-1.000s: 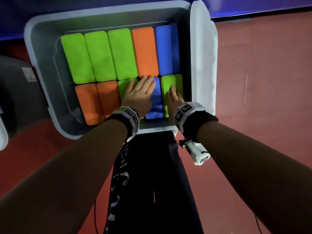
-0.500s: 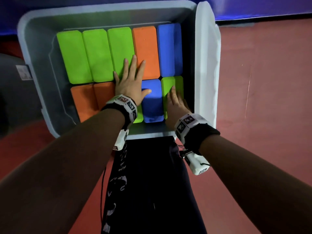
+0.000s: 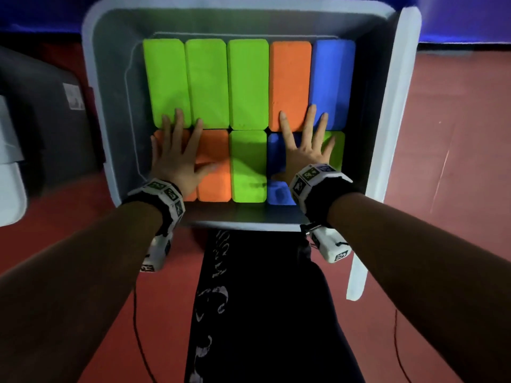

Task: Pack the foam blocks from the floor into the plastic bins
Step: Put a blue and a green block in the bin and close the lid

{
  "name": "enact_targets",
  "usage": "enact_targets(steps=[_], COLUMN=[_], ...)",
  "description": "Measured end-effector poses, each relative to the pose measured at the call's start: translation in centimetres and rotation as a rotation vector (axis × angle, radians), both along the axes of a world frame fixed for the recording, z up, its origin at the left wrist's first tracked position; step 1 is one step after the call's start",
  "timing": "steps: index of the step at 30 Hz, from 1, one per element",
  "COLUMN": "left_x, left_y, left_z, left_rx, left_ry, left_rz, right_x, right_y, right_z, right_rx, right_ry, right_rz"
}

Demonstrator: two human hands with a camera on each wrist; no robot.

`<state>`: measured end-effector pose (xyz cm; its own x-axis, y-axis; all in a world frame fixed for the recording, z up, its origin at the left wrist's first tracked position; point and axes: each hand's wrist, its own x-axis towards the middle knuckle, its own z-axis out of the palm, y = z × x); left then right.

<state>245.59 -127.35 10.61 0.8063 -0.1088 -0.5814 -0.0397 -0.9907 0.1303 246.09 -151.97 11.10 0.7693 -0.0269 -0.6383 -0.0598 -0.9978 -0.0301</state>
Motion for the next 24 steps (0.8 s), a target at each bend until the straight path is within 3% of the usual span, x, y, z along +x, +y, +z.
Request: enact_targets(steps=[4, 10, 13, 15, 18, 20, 24], left_x=[-1.1, 0.5, 1.1, 1.6, 2.2, 2.4, 2.4], left_y=[0.0, -1.0, -2.3, -4.0, -7.3, -9.7, -14.4], left_z=[0.0, 1.2, 2.2, 3.4, 5.3, 6.6, 8.8], left_rx=[0.049, 0.076, 0.094, 0.089, -0.009, -0.05, -0.118], left_ry=[-0.073, 0.109, 0.192, 0.198, 0.101, 0.075, 0.049], left_rz=[-0.038, -0.021, 0.014, 0.027, -0.018, -0.084, -0.197], right_x=[0.3, 0.5, 1.4, 1.5, 0.1, -1.2, -2.9], right_y=[0.0, -0.3, -0.8, -1.1, -2.3, -4.1, -8.7], right_z=[-0.3, 0.7, 2.4, 4.6, 7.6, 8.6, 9.7], right_rx=[0.003, 0.025, 0.129, 0.226, 0.375, 0.361, 0.043], right_ry=[0.067, 0.116, 0.12, 0.018, -0.386, -0.578, -0.373], right_rz=[0.024, 0.038, -0.058, -0.143, -0.179, -0.17, -0.386])
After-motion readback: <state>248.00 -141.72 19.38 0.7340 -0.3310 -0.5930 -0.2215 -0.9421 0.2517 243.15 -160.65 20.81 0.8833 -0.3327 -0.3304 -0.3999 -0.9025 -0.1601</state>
